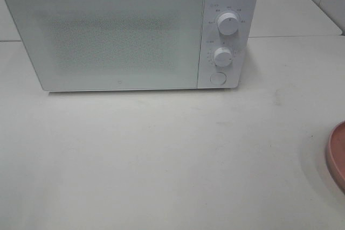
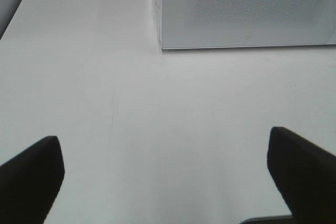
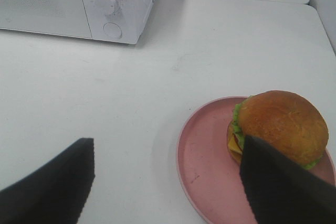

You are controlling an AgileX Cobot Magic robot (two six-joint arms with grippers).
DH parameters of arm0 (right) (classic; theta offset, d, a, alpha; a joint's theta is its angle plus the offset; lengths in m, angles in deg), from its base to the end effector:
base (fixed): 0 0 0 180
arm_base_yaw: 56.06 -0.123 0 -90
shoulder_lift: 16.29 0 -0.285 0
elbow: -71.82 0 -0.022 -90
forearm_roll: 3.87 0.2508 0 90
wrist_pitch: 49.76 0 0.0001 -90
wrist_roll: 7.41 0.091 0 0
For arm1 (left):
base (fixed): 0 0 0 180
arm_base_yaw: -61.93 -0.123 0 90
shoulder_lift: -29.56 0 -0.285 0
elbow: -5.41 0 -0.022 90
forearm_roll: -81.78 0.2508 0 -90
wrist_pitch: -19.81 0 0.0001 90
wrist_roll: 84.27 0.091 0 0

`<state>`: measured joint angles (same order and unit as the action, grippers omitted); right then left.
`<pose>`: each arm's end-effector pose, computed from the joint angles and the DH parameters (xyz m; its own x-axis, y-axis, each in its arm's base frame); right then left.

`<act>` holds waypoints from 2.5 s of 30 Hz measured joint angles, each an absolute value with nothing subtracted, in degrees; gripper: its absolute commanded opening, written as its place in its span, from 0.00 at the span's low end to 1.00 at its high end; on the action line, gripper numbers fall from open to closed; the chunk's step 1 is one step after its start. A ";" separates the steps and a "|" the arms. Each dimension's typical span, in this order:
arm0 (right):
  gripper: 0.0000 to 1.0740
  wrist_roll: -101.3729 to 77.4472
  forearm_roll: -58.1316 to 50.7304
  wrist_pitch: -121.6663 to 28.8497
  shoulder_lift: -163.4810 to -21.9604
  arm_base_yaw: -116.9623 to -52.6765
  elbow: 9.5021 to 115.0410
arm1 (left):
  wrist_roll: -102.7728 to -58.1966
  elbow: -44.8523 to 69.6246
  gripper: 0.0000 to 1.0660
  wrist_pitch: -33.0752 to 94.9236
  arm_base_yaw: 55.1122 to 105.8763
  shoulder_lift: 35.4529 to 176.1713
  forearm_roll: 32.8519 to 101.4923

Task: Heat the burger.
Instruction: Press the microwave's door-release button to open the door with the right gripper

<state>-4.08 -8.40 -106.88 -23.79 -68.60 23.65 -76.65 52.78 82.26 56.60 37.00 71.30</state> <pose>-0.0027 -0.0068 0.2847 -0.3792 -0.0689 -0.9228 -0.1512 0.9884 -0.0116 -0.0088 -0.0156 0.2817 -0.4469 0.0055 -0.8945 0.0729 0.9969 -0.0303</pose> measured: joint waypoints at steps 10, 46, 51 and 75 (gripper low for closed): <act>0.70 -4.08 -8.40 -106.88 -23.79 -68.60 23.65 | -76.65 52.78 0.92 82.26 56.60 37.00 71.30; 0.70 -3.91 -8.11 -87.40 -49.81 -68.60 25.03 | -76.65 52.78 0.92 82.26 56.60 37.00 71.30; 0.70 -3.91 -8.11 -81.22 -55.76 -68.60 25.03 | -76.65 52.78 0.92 82.26 56.60 37.00 71.30; 0.70 -3.91 -8.00 -51.82 -80.00 -68.60 24.34 | -76.65 52.78 0.92 82.26 56.60 37.00 71.30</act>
